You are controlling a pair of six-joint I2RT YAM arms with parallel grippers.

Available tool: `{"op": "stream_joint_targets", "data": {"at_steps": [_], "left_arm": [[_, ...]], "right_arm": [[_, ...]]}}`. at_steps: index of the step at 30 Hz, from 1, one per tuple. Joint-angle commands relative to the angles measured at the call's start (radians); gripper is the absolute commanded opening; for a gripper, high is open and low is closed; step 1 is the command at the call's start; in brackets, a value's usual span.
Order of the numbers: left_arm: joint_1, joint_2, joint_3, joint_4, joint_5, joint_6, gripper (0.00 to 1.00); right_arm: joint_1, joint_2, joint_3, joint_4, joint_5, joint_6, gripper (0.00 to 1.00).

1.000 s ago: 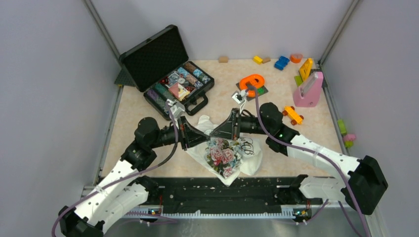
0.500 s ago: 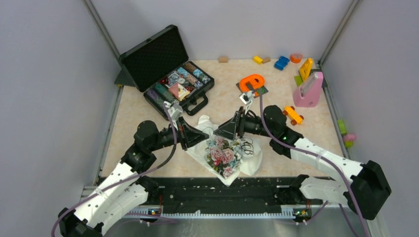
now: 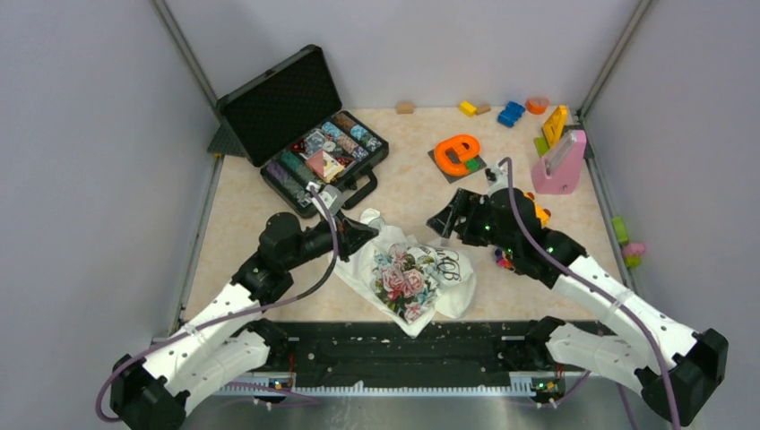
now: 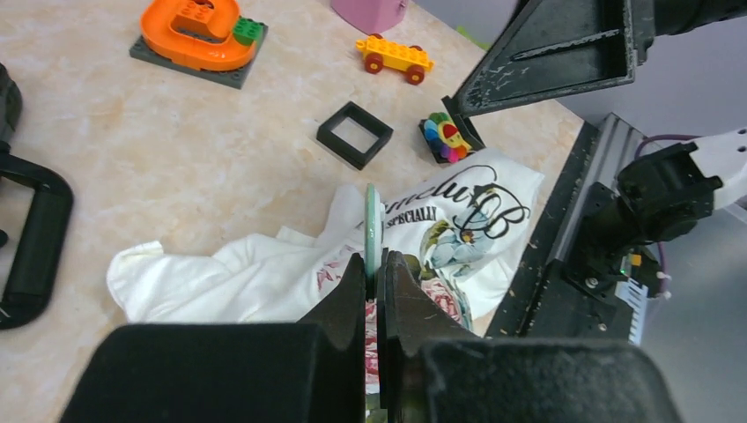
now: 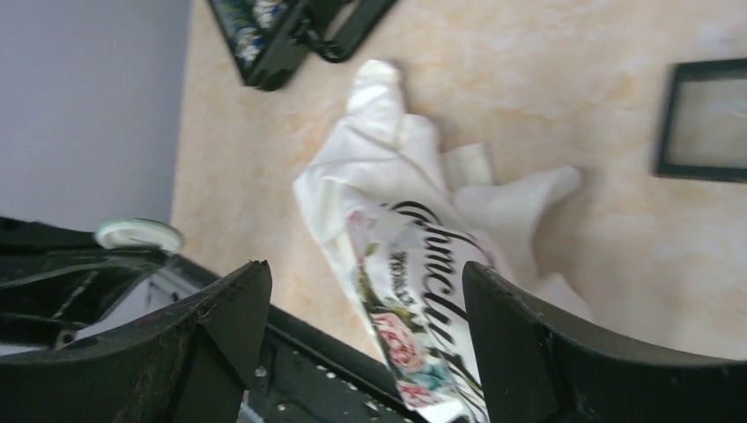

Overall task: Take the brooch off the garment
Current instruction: Move the clothes to the center of the board.

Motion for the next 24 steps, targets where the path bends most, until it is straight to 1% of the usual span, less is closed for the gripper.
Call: {"op": "stream_joint_targets", "data": {"at_steps": [1,3,5,6,8,10,13,14,15,17,18,19,21,22,23,24], "left_arm": [[-0.007,0.019,0.003,0.12,-0.062,0.062,0.0],[-0.008,0.012,0.005,0.106,-0.074,0.058,0.0],[-0.008,-0.007,0.002,0.084,-0.09,0.055,0.0],[-0.007,-0.021,0.0,0.073,-0.096,0.055,0.0],[-0.007,-0.047,-0.005,0.052,-0.103,0.056,0.0],[-0.007,-0.075,-0.004,0.025,-0.097,0.06,0.0],[-0.008,-0.112,0.005,-0.024,-0.074,0.069,0.0],[-0.008,-0.122,0.008,-0.039,-0.077,0.07,0.0],[-0.008,-0.134,0.005,-0.043,-0.091,0.067,0.0],[-0.007,-0.152,-0.004,-0.034,-0.107,0.055,0.0],[-0.007,-0.159,-0.01,-0.029,-0.114,0.051,0.0],[-0.008,-0.163,-0.012,-0.029,-0.124,0.048,0.0],[-0.008,-0.174,-0.015,-0.038,-0.156,0.045,0.0],[-0.008,-0.18,-0.014,-0.045,-0.177,0.044,0.0],[-0.008,-0.188,-0.015,-0.049,-0.198,0.046,0.0],[-0.008,-0.194,-0.017,-0.051,-0.212,0.049,0.0]], "right_arm": [[-0.009,-0.07,0.078,-0.355,0.251,-0.076,0.81],[-0.008,-0.084,0.01,-0.326,0.149,-0.1,0.81],[0.006,-0.07,-0.11,-0.185,-0.019,-0.097,0.78],[0.033,-0.048,-0.175,-0.107,-0.049,-0.083,0.77],[0.093,0.023,-0.244,0.029,0.012,-0.066,0.74],[0.141,0.127,-0.264,0.154,0.058,-0.081,0.68],[0.18,0.305,-0.192,0.265,0.128,-0.093,0.66],[0.188,0.373,-0.147,0.289,0.144,-0.098,0.63],[0.197,0.443,-0.101,0.319,0.152,-0.106,0.56],[0.215,0.583,0.007,0.388,0.143,-0.12,0.32],[0.223,0.653,0.069,0.423,0.122,-0.123,0.24],[0.236,0.717,0.128,0.465,0.098,-0.129,0.22],[0.256,0.821,0.26,0.546,0.045,-0.16,0.23],[0.26,0.861,0.324,0.591,-0.015,-0.195,0.28],[0.262,0.889,0.378,0.613,-0.048,-0.228,0.35],[0.262,0.905,0.44,0.599,-0.061,-0.253,0.47]]}}
